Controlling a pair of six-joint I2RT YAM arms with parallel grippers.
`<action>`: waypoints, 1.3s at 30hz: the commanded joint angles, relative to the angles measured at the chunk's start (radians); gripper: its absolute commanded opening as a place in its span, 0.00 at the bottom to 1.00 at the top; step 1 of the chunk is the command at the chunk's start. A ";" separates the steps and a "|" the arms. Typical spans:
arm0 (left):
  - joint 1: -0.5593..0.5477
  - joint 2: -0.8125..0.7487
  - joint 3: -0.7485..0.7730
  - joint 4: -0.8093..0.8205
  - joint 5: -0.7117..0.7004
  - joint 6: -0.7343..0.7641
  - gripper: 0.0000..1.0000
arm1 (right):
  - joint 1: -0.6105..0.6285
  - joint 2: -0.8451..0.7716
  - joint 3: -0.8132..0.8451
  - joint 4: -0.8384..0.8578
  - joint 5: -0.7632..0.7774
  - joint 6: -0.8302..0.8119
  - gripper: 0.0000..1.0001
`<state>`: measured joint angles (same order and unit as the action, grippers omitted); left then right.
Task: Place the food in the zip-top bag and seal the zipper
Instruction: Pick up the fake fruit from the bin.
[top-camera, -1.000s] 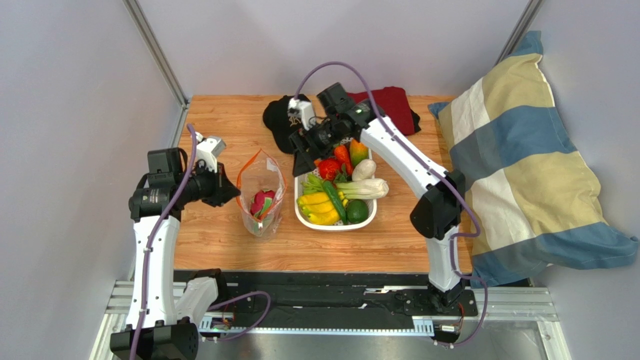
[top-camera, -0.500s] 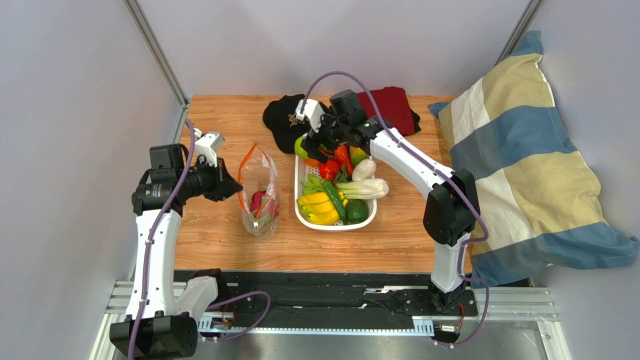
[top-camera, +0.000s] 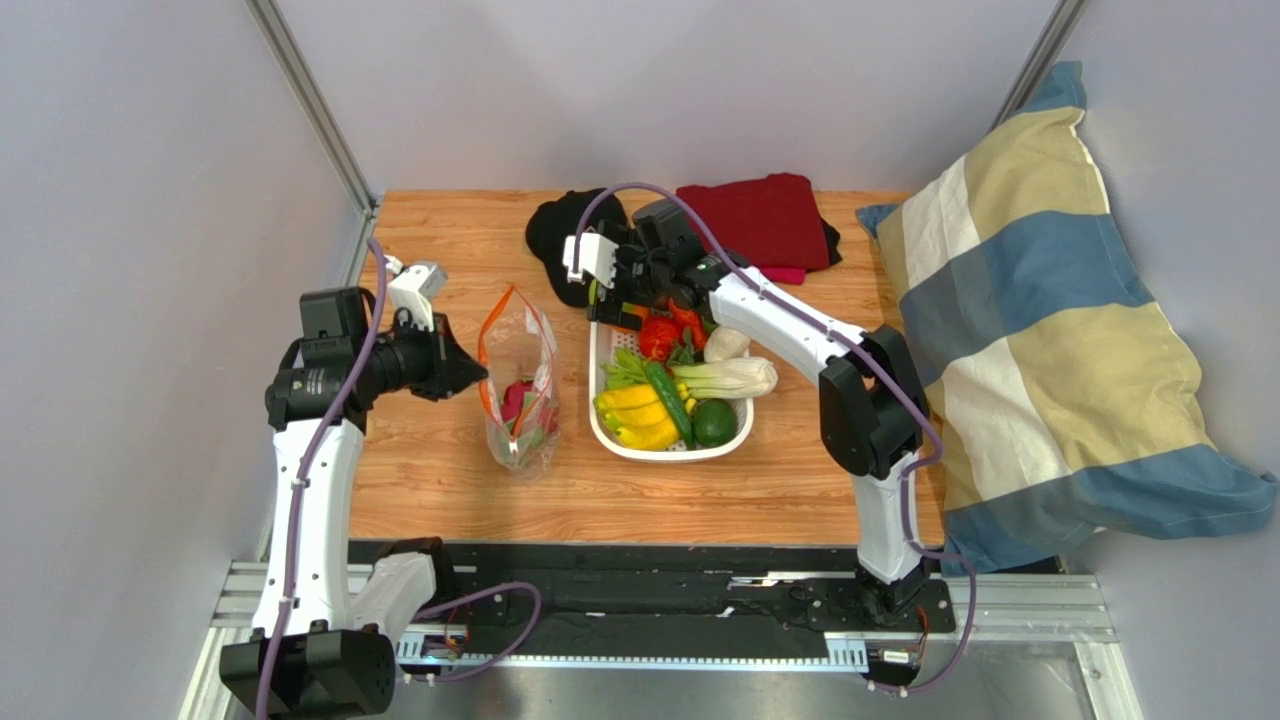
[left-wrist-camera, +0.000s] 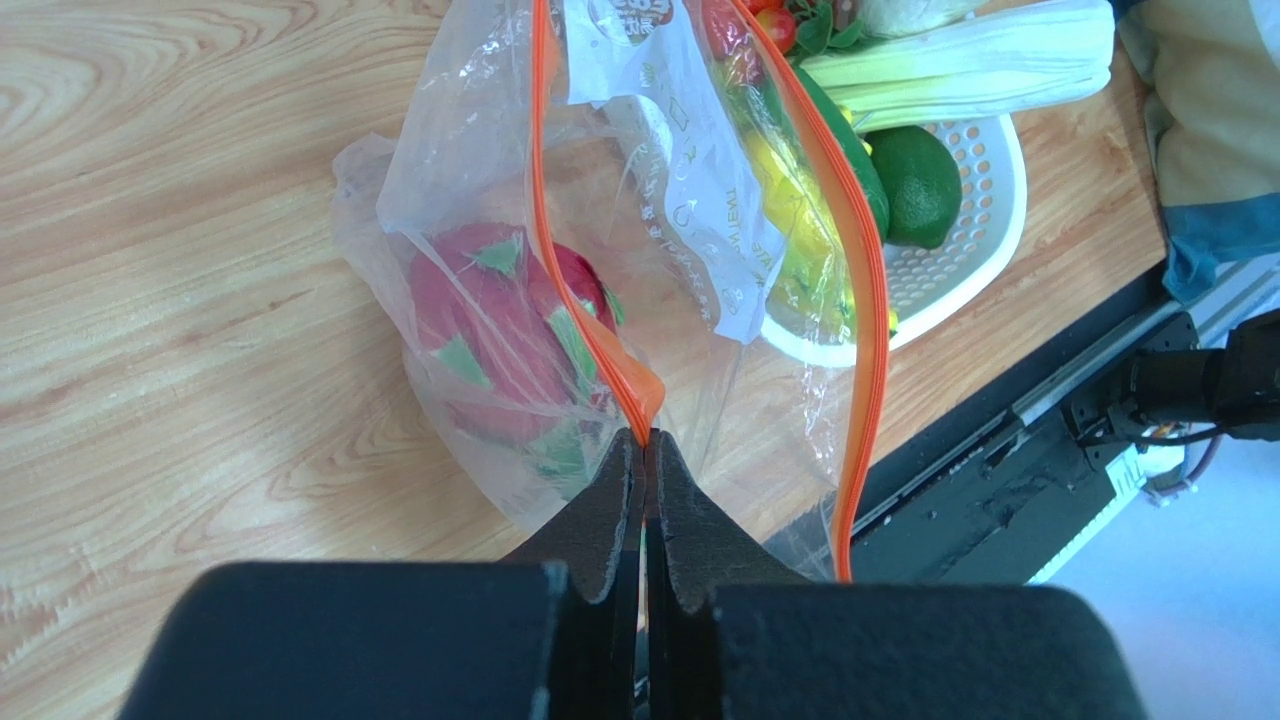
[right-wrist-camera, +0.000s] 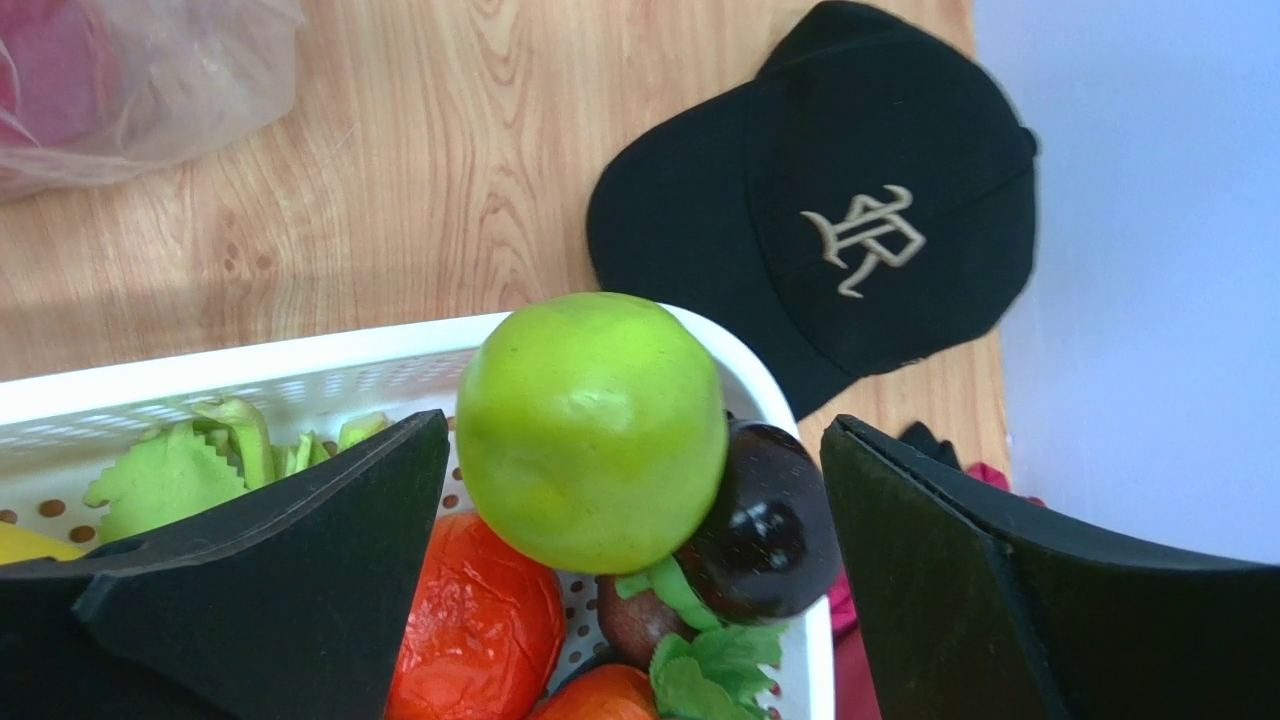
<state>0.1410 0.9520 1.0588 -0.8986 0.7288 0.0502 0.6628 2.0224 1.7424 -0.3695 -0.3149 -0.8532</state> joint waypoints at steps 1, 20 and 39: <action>0.006 -0.016 0.003 0.040 0.027 -0.009 0.00 | 0.015 0.038 0.052 0.006 -0.010 -0.079 1.00; 0.006 -0.010 0.001 0.044 0.037 -0.012 0.00 | 0.017 0.001 0.017 0.027 0.071 -0.046 0.50; 0.006 0.004 -0.006 0.059 0.072 -0.067 0.00 | 0.174 -0.345 0.117 -0.144 -0.338 0.511 0.47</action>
<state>0.1410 0.9546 1.0580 -0.8864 0.7589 0.0227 0.7578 1.5963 1.8381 -0.4931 -0.5457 -0.4644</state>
